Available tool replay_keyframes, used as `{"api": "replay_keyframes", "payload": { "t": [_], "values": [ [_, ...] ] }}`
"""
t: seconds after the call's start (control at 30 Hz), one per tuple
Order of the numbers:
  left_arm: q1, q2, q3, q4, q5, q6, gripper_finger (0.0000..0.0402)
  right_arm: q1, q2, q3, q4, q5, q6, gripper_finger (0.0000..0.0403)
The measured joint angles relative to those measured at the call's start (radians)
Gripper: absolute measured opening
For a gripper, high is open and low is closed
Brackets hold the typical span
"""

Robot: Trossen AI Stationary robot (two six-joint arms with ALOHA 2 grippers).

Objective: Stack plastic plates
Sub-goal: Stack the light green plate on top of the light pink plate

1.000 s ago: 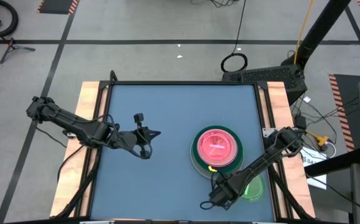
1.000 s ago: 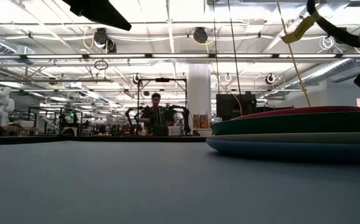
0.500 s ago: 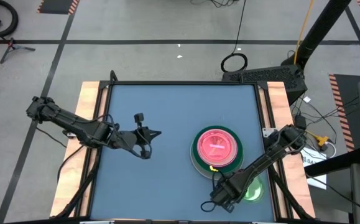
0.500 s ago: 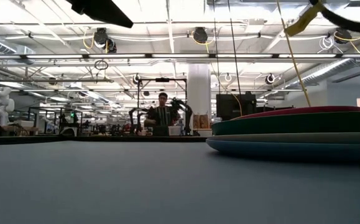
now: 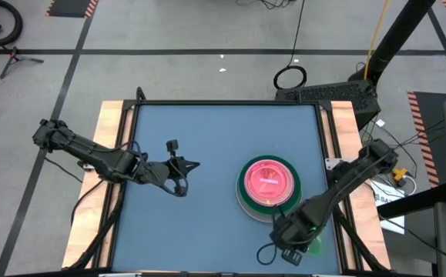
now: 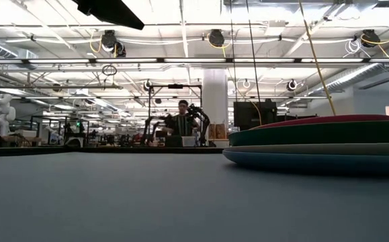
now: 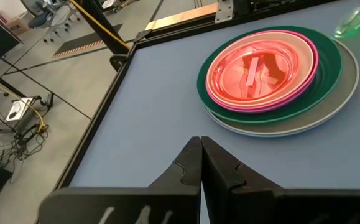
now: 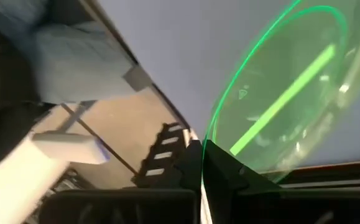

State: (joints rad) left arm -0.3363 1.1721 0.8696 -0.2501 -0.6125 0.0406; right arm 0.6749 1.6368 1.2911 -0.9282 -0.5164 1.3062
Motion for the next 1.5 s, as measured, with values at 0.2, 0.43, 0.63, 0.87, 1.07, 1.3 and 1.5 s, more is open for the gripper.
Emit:
{"api": "replay_keyframes", "payload": {
  "t": [0.2, 0.43, 0.63, 0.87, 1.07, 1.3, 1.5],
  "values": [
    [0.0, 0.0, 0.0, 0.0, 0.0, 0.0, 0.0001, 0.001, -0.119, 0.0, -0.028, 0.083, 0.105, 0.0001],
    [0.0, 0.0, 0.0, 0.0, 0.0, 0.0, 0.0001, 0.007, -0.219, 0.0, -0.031, 0.227, 0.056, 0.0001],
    [0.0, 0.0, 0.0, 0.002, 0.0, 0.0, 0.0001, 0.007, -0.323, 0.0, 0.057, 0.424, -0.08, 0.0],
    [0.0, 0.0, 0.0, 0.019, 0.0, 0.007, 0.0001, -0.004, -0.397, 0.0, 0.035, 0.82, -0.339, 0.0],
    [0.0, 0.0, 0.0, 0.017, 0.0, 0.011, 0.0001, -0.041, -0.325, 0.0, -0.135, 0.857, -0.458, 0.0],
    [0.0, 0.0, 0.0, 0.016, 0.0, 0.017, 0.0001, -0.076, -0.178, 0.0, -0.178, 0.859, -0.662, 0.0009],
    [0.0, 0.0, 0.0, 0.016, 0.0, 0.013, 0.0001, -0.134, -0.093, 0.0, -0.192, 0.854, -0.664, 0.0063]
  ]
}}
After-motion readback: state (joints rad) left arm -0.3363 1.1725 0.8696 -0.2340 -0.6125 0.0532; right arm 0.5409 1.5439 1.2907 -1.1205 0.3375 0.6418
